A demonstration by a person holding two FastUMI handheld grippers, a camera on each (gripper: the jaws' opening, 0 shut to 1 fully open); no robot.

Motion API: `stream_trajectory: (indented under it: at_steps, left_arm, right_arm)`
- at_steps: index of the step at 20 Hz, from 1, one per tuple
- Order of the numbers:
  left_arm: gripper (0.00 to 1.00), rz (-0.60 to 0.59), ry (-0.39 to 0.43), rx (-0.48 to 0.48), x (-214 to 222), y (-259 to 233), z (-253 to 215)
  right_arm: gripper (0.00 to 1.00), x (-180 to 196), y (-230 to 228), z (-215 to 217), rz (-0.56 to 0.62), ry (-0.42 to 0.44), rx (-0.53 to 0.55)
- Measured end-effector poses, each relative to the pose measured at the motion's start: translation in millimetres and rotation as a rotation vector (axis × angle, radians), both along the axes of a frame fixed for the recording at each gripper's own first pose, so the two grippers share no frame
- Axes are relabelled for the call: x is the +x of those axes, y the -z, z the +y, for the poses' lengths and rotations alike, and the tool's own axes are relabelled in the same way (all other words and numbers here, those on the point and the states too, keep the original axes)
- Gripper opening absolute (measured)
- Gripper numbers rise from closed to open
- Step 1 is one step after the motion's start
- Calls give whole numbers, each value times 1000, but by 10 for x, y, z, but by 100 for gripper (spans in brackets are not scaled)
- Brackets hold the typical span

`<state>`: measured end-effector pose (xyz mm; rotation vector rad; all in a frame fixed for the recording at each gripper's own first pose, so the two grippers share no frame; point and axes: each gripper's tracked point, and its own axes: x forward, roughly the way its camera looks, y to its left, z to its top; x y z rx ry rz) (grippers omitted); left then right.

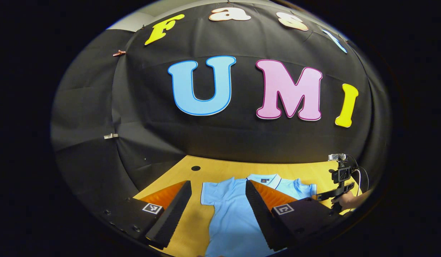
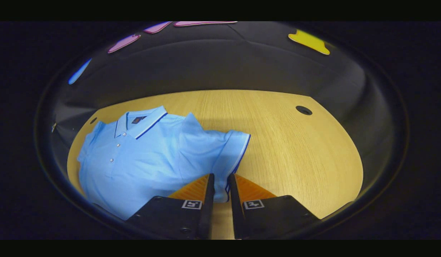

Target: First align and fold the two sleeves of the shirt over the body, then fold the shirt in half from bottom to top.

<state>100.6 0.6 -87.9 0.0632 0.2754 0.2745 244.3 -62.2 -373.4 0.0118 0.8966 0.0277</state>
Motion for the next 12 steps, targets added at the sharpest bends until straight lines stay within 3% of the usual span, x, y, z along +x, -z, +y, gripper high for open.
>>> stream_trajectory:
  at_steps: [1,4,5,7,9,10,11,12]
  left_arm:
    - [97,-1,2,-4,0,3,-25]
    - [97,-3,9,-10,-22,20,-77]
    - [97,-2,15,-10,-31,15,-100]
    - [97,1,29,-8,-64,22,-129]
    - [97,2,41,-1,-90,29,-126]
    - [97,6,44,0,-105,48,-114]
    - [97,9,44,-3,-110,59,-101]
    - [97,10,43,-8,-121,58,-81]
  right_arm:
    - [13,-14,3,-5,6,-1,11]
    - [12,20,-9,5,0,-7,27]
    - [0,10,-21,15,-7,-22,17]
    - [11,9,-70,61,-18,-53,3]
    - [0,14,-137,80,-33,-66,-9]
    - [10,43,-186,88,-49,-66,-16]
    - [0,67,-250,97,-67,-61,-19]
    - [5,103,-317,108,-81,-55,-18]
